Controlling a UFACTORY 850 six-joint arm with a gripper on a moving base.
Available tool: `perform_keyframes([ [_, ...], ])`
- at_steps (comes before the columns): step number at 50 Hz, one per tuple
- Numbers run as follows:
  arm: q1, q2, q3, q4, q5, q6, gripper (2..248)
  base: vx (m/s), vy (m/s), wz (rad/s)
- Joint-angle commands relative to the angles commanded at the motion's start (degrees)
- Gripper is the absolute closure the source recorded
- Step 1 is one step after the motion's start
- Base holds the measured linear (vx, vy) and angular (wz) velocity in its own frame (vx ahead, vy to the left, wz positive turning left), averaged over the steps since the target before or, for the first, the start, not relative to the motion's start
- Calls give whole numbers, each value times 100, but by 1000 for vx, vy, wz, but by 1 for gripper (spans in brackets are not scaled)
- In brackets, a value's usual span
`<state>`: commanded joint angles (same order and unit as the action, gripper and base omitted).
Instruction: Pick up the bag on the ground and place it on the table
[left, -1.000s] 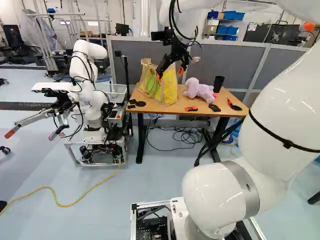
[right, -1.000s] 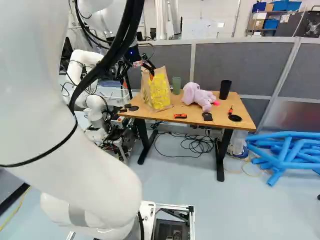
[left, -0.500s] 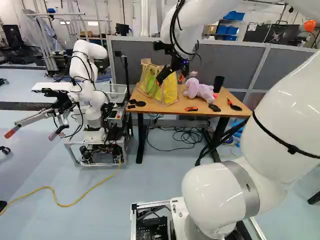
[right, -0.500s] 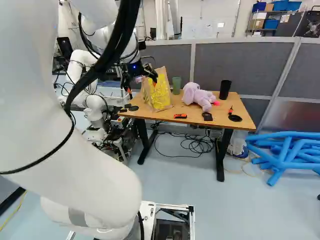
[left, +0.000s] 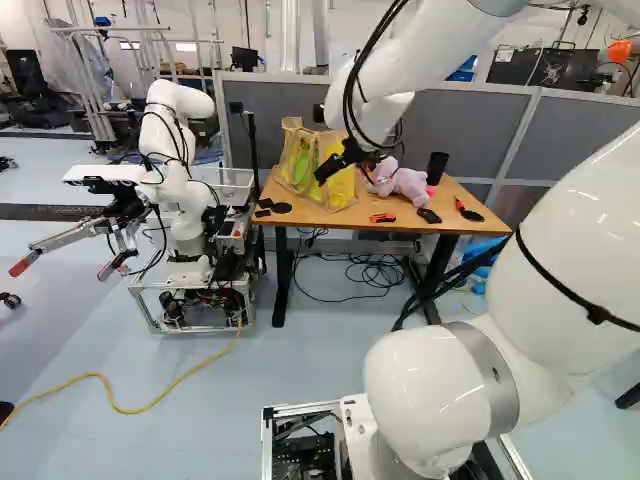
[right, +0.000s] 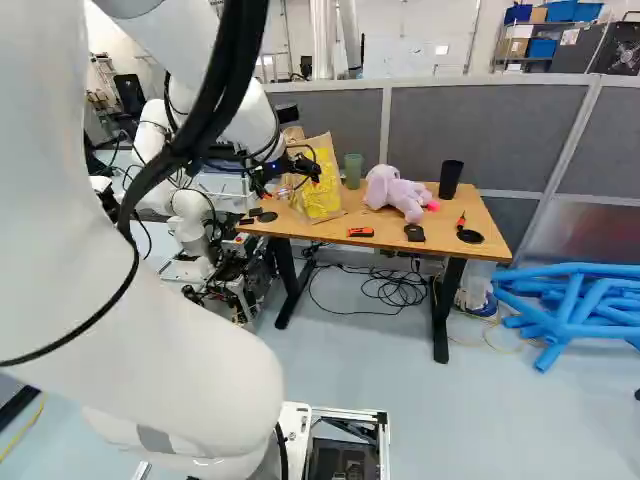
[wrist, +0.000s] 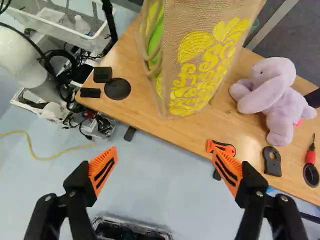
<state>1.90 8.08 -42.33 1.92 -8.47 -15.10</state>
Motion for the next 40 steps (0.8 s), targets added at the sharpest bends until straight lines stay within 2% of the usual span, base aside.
perform_keyframes([
  [24, -61, 254, 1198, -62, 1876, 485, 3, 0, 0, 0],
  [40, -95, 396, 1866, -96, 2923, 755, 3, 0, 0, 0],
])
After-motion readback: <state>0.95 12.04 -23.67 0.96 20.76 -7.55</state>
